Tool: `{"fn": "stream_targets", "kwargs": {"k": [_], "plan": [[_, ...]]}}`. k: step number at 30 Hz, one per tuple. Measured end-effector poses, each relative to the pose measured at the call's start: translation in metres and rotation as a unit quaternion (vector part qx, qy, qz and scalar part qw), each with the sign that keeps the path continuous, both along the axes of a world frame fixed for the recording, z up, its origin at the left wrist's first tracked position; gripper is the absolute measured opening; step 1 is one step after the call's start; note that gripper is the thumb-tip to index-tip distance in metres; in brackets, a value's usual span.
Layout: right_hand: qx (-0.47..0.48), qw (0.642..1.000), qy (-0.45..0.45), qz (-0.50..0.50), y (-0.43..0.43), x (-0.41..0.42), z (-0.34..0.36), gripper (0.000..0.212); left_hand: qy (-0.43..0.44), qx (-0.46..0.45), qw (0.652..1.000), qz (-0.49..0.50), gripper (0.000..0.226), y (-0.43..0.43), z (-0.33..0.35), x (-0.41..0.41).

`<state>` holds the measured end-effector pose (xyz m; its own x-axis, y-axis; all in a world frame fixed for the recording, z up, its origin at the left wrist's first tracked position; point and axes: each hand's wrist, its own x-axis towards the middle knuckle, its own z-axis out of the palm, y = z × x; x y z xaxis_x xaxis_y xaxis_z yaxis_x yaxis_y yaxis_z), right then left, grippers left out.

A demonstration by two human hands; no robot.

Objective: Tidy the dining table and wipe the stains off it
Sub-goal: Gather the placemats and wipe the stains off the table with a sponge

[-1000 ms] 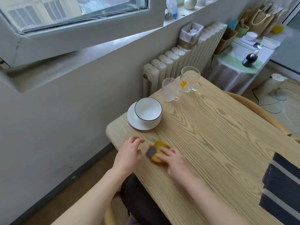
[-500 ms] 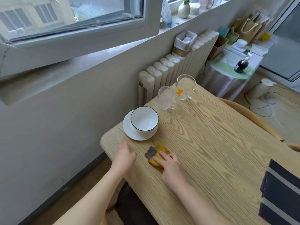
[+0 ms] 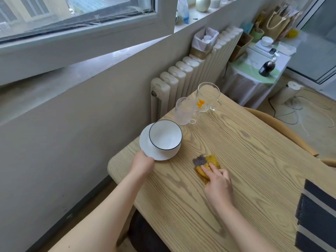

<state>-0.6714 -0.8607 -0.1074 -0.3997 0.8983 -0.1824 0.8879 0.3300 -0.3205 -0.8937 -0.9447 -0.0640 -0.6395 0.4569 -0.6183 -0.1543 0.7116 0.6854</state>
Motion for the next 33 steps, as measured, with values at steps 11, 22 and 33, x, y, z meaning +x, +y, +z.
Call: {"fn": "stream_targets", "kwargs": {"k": [11,22,33], "plan": [[0.017,0.984,0.046,0.172,-0.017,-0.009,-0.012,0.066,0.028,0.019,0.999,0.028,0.025,0.016,-0.014,-0.004],[0.034,0.997,0.015,0.069,-0.025,0.0,-0.005,0.06,0.228,0.044,0.973,0.009,0.041,-0.036,-0.009,0.0],[-0.072,0.953,0.04,0.291,-0.086,-0.13,0.012,0.065,0.273,0.031,0.96,0.046,0.037,-0.071,-0.007,-0.032]]}}
